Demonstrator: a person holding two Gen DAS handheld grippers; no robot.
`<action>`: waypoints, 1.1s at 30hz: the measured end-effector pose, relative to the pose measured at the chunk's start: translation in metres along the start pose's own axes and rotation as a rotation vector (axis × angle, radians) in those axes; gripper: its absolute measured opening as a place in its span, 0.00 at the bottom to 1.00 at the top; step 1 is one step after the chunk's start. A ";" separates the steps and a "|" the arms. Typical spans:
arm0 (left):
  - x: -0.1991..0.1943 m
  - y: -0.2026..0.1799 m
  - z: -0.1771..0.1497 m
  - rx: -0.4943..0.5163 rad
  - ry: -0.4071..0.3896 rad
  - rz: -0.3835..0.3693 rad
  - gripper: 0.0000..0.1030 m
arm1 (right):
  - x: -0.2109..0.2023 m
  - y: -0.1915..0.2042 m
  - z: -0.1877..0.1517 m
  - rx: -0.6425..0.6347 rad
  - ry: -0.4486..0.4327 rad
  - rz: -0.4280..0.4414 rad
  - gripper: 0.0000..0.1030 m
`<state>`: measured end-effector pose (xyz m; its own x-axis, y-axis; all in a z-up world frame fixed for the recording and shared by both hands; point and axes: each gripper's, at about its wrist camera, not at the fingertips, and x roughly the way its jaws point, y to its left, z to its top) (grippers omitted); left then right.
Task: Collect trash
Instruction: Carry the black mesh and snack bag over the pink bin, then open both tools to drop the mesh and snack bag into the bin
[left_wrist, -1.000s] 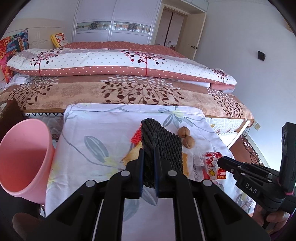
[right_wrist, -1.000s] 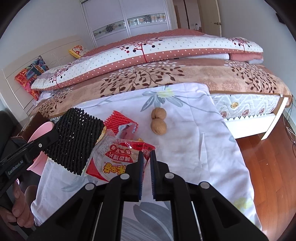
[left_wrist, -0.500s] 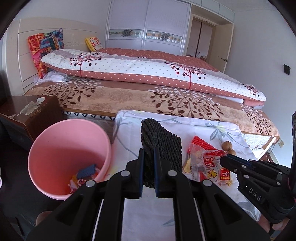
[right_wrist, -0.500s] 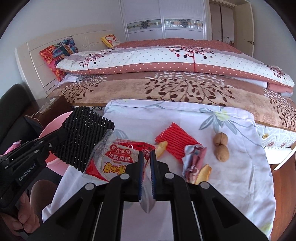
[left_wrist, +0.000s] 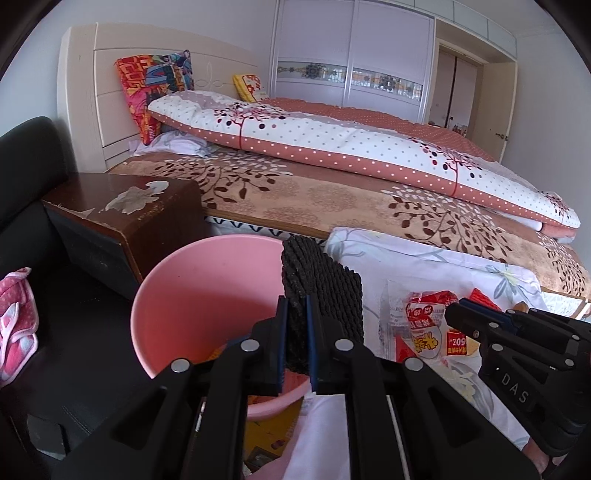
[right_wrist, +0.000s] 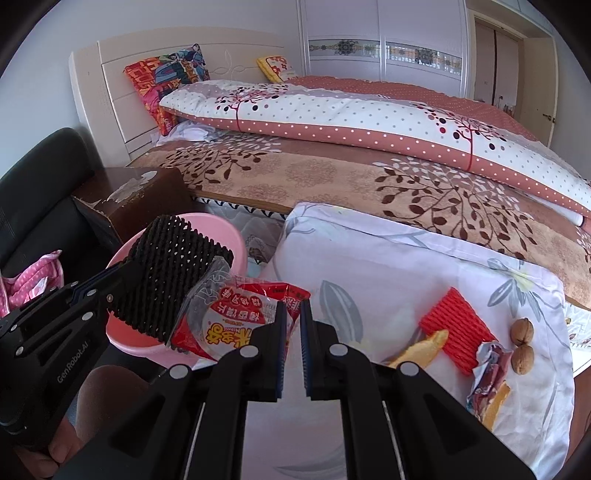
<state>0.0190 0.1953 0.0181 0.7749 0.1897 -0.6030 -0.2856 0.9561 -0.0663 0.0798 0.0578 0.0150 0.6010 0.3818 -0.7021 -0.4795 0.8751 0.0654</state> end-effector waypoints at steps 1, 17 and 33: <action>0.002 0.006 0.000 -0.003 0.000 0.013 0.08 | 0.004 0.005 0.002 -0.008 0.003 0.004 0.07; 0.047 0.064 -0.009 -0.053 0.085 0.126 0.08 | 0.061 0.062 0.017 -0.111 0.067 0.018 0.07; 0.076 0.084 -0.021 -0.081 0.165 0.164 0.11 | 0.098 0.088 0.021 -0.149 0.109 0.035 0.10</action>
<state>0.0426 0.2851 -0.0499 0.6138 0.2952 -0.7322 -0.4495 0.8931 -0.0167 0.1099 0.1786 -0.0329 0.5131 0.3695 -0.7748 -0.5931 0.8051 -0.0088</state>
